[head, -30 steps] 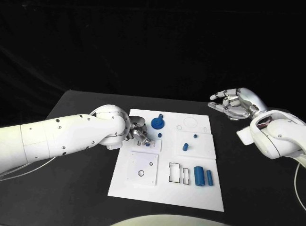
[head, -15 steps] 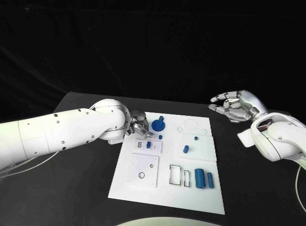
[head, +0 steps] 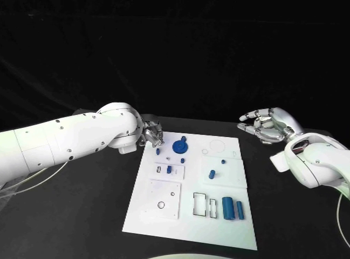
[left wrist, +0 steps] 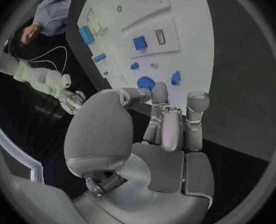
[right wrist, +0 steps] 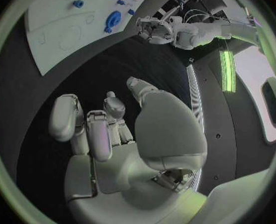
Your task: Assemble the parts on the task board
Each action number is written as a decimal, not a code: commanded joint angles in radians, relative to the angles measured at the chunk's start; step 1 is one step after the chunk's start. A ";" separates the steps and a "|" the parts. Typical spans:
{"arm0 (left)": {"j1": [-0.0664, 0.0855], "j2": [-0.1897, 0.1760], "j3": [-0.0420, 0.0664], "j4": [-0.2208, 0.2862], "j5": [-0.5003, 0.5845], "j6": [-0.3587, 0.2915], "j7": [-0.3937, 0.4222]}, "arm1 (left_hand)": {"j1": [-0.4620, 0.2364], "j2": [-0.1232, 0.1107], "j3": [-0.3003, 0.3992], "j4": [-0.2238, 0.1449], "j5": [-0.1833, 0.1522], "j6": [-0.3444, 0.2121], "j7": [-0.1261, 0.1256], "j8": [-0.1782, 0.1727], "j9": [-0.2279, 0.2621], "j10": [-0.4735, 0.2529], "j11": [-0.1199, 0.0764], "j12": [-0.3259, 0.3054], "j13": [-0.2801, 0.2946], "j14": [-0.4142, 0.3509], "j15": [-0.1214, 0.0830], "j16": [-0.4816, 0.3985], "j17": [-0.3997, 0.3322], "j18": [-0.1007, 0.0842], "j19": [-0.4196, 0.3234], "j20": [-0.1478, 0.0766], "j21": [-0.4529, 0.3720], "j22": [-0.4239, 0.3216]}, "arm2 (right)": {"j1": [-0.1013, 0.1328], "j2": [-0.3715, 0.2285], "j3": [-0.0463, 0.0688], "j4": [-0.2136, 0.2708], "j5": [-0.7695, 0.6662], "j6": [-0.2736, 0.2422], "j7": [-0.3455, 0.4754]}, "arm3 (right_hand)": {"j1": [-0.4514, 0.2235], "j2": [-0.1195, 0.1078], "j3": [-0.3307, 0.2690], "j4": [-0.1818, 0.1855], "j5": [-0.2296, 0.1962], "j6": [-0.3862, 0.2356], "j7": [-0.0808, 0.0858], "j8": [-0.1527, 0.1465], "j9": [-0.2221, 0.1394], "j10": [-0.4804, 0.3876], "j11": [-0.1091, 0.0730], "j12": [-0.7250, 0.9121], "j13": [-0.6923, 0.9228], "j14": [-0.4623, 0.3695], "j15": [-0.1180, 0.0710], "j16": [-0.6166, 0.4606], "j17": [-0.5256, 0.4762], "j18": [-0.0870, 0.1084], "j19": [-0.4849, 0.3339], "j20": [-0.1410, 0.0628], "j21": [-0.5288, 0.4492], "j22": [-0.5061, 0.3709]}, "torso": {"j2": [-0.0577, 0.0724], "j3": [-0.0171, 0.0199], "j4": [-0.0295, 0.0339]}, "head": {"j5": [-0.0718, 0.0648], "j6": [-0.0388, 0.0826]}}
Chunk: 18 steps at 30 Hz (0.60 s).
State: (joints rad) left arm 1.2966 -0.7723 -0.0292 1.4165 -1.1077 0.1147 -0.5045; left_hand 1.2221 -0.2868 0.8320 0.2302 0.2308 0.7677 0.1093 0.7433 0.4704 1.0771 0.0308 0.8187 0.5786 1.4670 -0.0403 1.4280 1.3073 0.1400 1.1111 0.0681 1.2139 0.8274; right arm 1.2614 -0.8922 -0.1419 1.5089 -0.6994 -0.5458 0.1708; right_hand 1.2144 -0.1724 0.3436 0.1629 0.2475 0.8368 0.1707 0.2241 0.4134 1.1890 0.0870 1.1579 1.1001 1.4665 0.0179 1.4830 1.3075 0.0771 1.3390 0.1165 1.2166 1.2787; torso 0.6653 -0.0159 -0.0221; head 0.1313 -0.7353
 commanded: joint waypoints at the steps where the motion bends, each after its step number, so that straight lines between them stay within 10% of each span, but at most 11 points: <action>1: 0.007 0.008 0.001 -0.018 -0.020 0.041 0.033 | 0.010 -0.003 -0.034 -0.003 -0.007 -0.001 0.007 -0.008 -0.011 -0.004 0.004 -0.017 -0.019 0.026 0.011 -0.004 0.004 0.010 -0.005 0.005 -0.018 -0.019 | -0.001 0.001 0.000 0.000 0.002 0.009 0.010 | -0.004 0.002 -0.001 0.007 0.004 -0.009 0.000 0.005 -0.001 -0.003 -0.001 -0.003 -0.001 0.043 -0.006 -0.006 0.031 0.017 -0.009 0.001 -0.006 -0.001 | 0.001 -0.0011 0.0007 | -0.003 0.002; 6: 0.016 0.016 0.002 -0.045 -0.046 0.098 0.057 | 0.032 -0.011 -0.104 -0.048 -0.008 0.001 0.010 -0.024 -0.031 -0.015 0.007 -0.041 -0.044 0.015 0.014 -0.017 -0.018 0.014 -0.019 0.009 -0.044 -0.052 | -0.002 0.002 0.000 -0.001 0.003 0.009 0.010 | -0.003 0.002 -0.001 0.008 0.007 -0.010 0.000 0.006 -0.001 -0.002 -0.002 -0.002 0.000 0.043 -0.007 -0.006 0.032 0.017 -0.008 0.000 -0.006 -0.001 | 0.003 -0.0013 -0.0014 | -0.001 0.006; 10: 0.022 0.018 0.003 -0.072 -0.035 0.060 0.052 | -0.064 -0.007 -0.216 0.057 -0.004 -0.001 0.017 -0.052 -0.059 0.002 0.016 -0.046 -0.063 0.019 0.022 -0.007 -0.005 0.013 -0.006 0.019 -0.052 -0.050 | -0.002 0.001 0.000 -0.001 0.003 0.010 0.009 | -0.003 0.002 -0.001 0.008 0.007 -0.010 0.000 0.006 -0.001 -0.002 -0.002 -0.002 0.000 0.043 -0.007 -0.006 0.032 0.017 -0.008 0.000 -0.006 -0.001 | 0.003 -0.0014 -0.0002 | -0.002 0.008; 15: 0.028 0.025 0.004 -0.113 -0.012 0.080 0.036 | -0.146 0.010 -0.393 0.064 -0.019 0.020 0.009 -0.052 -0.075 0.027 0.013 -0.032 -0.071 0.023 0.019 0.000 0.003 0.005 0.033 0.016 -0.034 -0.010 | -0.002 0.001 0.000 -0.001 0.004 0.010 0.007 | -0.003 0.003 -0.001 0.008 0.008 -0.010 -0.001 0.007 -0.001 -0.001 -0.002 0.000 0.001 0.043 -0.007 -0.005 0.032 0.016 -0.007 0.000 -0.005 0.000 | 0.000 0.0010 0.0034 | -0.002 0.003; 18: 0.029 0.038 0.001 -0.142 -0.002 0.109 0.030 | -0.131 0.083 -0.588 0.066 -0.142 0.023 0.007 -0.050 -0.086 0.029 0.009 -0.015 -0.070 0.023 0.015 0.000 0.001 0.002 0.042 0.014 -0.030 0.000 | -0.002 0.001 0.000 -0.002 0.004 0.009 0.006 | -0.003 0.003 -0.001 0.008 0.008 -0.010 -0.001 0.007 -0.001 -0.001 -0.002 0.000 0.001 0.043 -0.007 -0.005 0.032 0.016 -0.007 0.000 -0.005 0.000 | -0.001 0.0010 0.0056 | -0.002 0.003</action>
State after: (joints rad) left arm 1.3235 -0.7406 -0.0278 1.2803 -1.1293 0.1764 -0.4737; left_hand 1.0825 -0.2248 0.2950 0.2935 0.1158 0.7886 0.1180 0.6934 0.3877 1.1031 0.0376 0.7992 0.5088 1.4652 -0.0243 1.4234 1.3079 0.1398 1.1491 0.0807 1.1814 0.8261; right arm 1.2597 -0.8920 -0.1425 1.5069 -0.6944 -0.5455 0.1711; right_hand 1.2145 -0.1725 0.3408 0.1657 0.2535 0.8368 0.1707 0.2279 0.4134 1.1891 0.0870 1.1579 1.1002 1.4665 0.0179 1.4830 1.3074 0.0771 1.3390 0.1165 1.2166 1.2787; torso 0.6659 -0.0156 -0.0196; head 0.1298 -0.7314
